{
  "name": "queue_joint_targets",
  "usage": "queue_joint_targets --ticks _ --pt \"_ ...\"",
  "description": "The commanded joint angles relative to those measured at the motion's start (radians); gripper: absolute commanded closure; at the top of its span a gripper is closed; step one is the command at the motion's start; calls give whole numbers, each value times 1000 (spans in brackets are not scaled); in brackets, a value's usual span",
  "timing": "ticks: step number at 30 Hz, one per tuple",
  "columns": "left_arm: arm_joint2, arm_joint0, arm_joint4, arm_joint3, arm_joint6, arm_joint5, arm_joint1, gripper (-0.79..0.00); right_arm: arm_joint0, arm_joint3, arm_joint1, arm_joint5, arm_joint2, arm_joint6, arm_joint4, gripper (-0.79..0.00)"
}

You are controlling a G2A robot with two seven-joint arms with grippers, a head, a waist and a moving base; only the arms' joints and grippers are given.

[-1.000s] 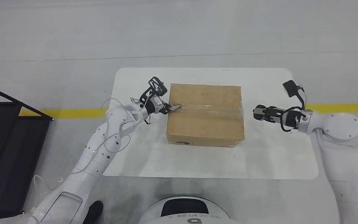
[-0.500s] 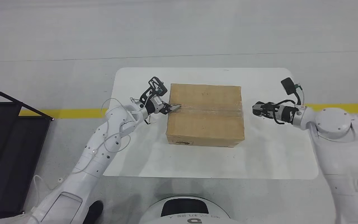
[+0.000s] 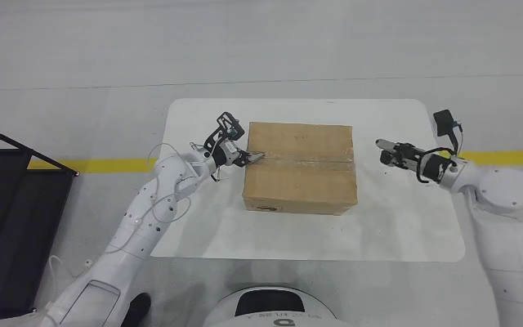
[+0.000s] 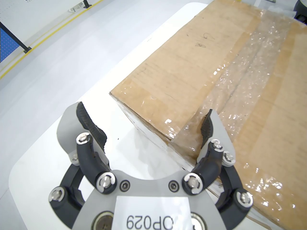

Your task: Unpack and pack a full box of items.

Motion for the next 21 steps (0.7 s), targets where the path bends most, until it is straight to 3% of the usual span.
queue_joint_targets --ticks 1,9,12,16,18,21 --pt "0 0 0 0 0 0 0 -785 2 1 0 1 -1 1 -1 -785" --pt "0 0 0 0 0 0 0 -785 2 1 0 1 -1 1 -1 -785" --pt "0 0 0 0 0 0 0 -785 14 -19 -11 -41 -17 -25 147 -785" --pt "0 0 0 0 0 0 0 -785 86 -43 -26 -139 -142 55 277 -785" --pt "0 0 0 0 0 0 0 -785 147 -16 -38 -133 -227 97 365 -785" --pt "0 0 0 0 0 0 0 -785 253 31 -54 -81 -362 100 321 -785"
